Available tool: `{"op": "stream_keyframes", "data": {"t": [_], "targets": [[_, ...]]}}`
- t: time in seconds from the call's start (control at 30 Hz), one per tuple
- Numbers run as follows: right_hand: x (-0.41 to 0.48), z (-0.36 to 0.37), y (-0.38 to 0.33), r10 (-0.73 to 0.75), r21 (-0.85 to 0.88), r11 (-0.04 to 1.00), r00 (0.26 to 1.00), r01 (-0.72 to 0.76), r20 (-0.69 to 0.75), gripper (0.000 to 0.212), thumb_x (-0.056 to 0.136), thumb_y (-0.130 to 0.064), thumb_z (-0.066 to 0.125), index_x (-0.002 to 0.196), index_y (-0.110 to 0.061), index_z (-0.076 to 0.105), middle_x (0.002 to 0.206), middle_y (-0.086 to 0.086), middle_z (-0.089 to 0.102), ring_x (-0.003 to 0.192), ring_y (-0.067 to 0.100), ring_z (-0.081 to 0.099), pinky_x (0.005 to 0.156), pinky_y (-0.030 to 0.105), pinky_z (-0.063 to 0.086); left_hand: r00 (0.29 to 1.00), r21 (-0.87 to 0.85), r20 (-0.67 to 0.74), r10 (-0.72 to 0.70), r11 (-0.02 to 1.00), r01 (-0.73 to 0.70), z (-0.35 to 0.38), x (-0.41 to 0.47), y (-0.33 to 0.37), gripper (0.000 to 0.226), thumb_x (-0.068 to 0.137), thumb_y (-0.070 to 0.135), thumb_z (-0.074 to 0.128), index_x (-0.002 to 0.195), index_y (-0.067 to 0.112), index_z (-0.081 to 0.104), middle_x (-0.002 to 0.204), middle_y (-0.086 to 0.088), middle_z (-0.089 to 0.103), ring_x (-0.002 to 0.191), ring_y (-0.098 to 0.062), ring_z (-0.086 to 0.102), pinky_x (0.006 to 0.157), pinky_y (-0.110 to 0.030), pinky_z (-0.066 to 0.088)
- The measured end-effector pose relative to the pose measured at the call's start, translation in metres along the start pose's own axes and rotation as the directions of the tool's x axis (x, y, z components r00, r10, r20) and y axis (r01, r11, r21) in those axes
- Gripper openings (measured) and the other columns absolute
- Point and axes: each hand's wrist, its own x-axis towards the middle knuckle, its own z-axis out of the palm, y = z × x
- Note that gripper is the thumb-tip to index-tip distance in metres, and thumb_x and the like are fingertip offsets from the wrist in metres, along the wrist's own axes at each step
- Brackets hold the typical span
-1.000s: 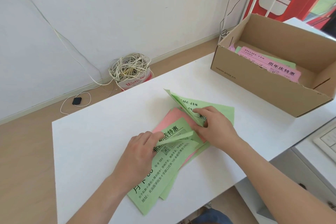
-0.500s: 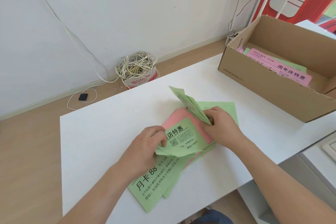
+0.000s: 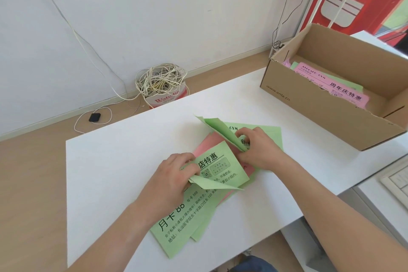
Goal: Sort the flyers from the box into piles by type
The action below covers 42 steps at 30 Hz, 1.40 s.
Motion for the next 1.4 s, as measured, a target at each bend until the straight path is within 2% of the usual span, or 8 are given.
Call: {"op": "stream_keyframes", "data": {"t": [0.3, 0.5, 0.63, 0.73, 0.9, 1.07, 1.27, 1.4], "targets": [[-0.005, -0.001, -0.005, -0.016, 0.089, 0.996, 0.999, 0.02, -0.044, 0.036, 0.074, -0.027, 0.064, 0.109, -0.034, 0.061, 0.097, -0.003, 0.055, 0.07, 0.006, 0.049, 0.064, 0.024, 0.039, 0.985, -0.099, -0.165, 0.049, 0.993, -0.066, 0.006, -0.017, 0.004, 0.05, 0.072, -0.002, 0.057, 0.115, 0.02, 0.045, 0.105, 0.007, 0.047, 0.096, -0.017, 0.051, 0.086, -0.025, 0.041], [-0.04, -0.003, -0.016, -0.348, -0.194, 0.931, 0.911, 0.308, -0.222, 0.049, 0.079, -0.006, 0.064, 0.123, -0.027, 0.063, 0.097, -0.006, 0.046, 0.078, 0.015, 0.045, 0.066, 0.027, 0.039, 0.985, -0.257, -0.17, -0.041, 0.966, -0.004, 0.001, -0.018, 0.002, 0.055, 0.057, -0.012, 0.07, 0.095, 0.027, 0.063, 0.098, 0.011, 0.048, 0.089, -0.01, 0.05, 0.072, -0.018, 0.041], [-0.049, 0.019, -0.016, -0.57, -0.472, 0.752, 0.813, 0.46, -0.115, 0.062, 0.052, -0.001, 0.083, 0.108, -0.022, 0.07, 0.087, 0.004, 0.052, 0.071, 0.023, 0.055, 0.048, 0.028, 0.042, 0.96, -0.339, 0.185, -0.213, 0.903, 0.265, -0.035, -0.007, -0.015, 0.033, 0.075, 0.008, 0.072, 0.056, 0.035, 0.069, 0.071, 0.024, 0.065, 0.073, 0.011, 0.061, 0.086, -0.025, 0.05], [-0.052, 0.035, -0.016, -0.609, -0.492, 0.709, 0.79, 0.505, -0.068, 0.056, 0.051, -0.008, 0.085, 0.104, -0.025, 0.072, 0.083, 0.001, 0.051, 0.067, 0.021, 0.053, 0.05, 0.023, 0.034, 0.785, -0.339, 0.547, -0.291, 0.781, 0.525, -0.081, -0.003, -0.02, 0.083, 0.091, 0.01, 0.06, 0.018, 0.041, 0.037, 0.027, 0.013, 0.044, 0.037, 0.016, 0.047, 0.059, -0.008, 0.047], [-0.054, 0.042, -0.01, -0.573, -0.447, 0.748, 0.817, 0.49, -0.063, 0.05, 0.063, -0.016, 0.052, 0.109, -0.029, 0.066, 0.09, -0.003, 0.052, 0.079, 0.019, 0.051, 0.062, 0.031, 0.045, 0.952, -0.818, -0.034, -0.304, 0.556, 0.148, -0.149, 0.02, 0.018, 0.023, 0.071, 0.003, 0.072, 0.076, 0.025, 0.067, 0.078, 0.009, 0.069, 0.074, -0.008, 0.064, 0.065, -0.02, 0.05], [-0.064, 0.046, -0.005, -0.555, -0.404, 0.798, 0.806, 0.447, -0.203, 0.019, 0.049, -0.005, 0.065, 0.064, -0.014, 0.058, 0.063, -0.002, 0.053, 0.053, 0.02, 0.048, 0.052, 0.026, 0.044, 0.892, -0.114, 0.351, -0.285, 0.933, 0.343, -0.055, 0.077, 0.015, 0.047, 0.083, 0.016, 0.066, 0.122, 0.025, 0.041, 0.118, -0.002, 0.061, 0.103, -0.02, 0.057, 0.086, -0.036, 0.048], [-0.071, 0.044, 0.003, -0.457, -0.387, 0.885, 0.635, 0.257, -0.623, 0.079, 0.055, 0.001, 0.07, 0.126, -0.018, 0.042, 0.126, 0.012, 0.039, 0.111, 0.031, 0.045, 0.093, 0.044, 0.036, 0.906, 0.007, 0.301, -0.297, 0.951, 0.309, 0.0, 0.069, 0.009, 0.098, 0.079, 0.026, 0.072, 0.148, 0.03, 0.002, 0.133, -0.002, 0.04, 0.122, -0.024, 0.036, 0.1, -0.043, 0.039], [-0.072, 0.026, -0.006, -0.647, -0.628, 0.724, 0.595, 0.285, -0.476, 0.06, 0.075, -0.008, 0.052, 0.129, -0.034, 0.05, 0.146, 0.006, 0.037, 0.136, 0.028, 0.03, 0.105, 0.051, 0.026, 0.932, 0.069, 0.231, -0.278, 0.961, 0.269, -0.002, 0.069, 0.019, 0.092, 0.08, 0.021, 0.07, 0.147, 0.029, 0.007, 0.14, 0.002, 0.031, 0.127, -0.022, 0.03, 0.097, -0.041, 0.041]]}}
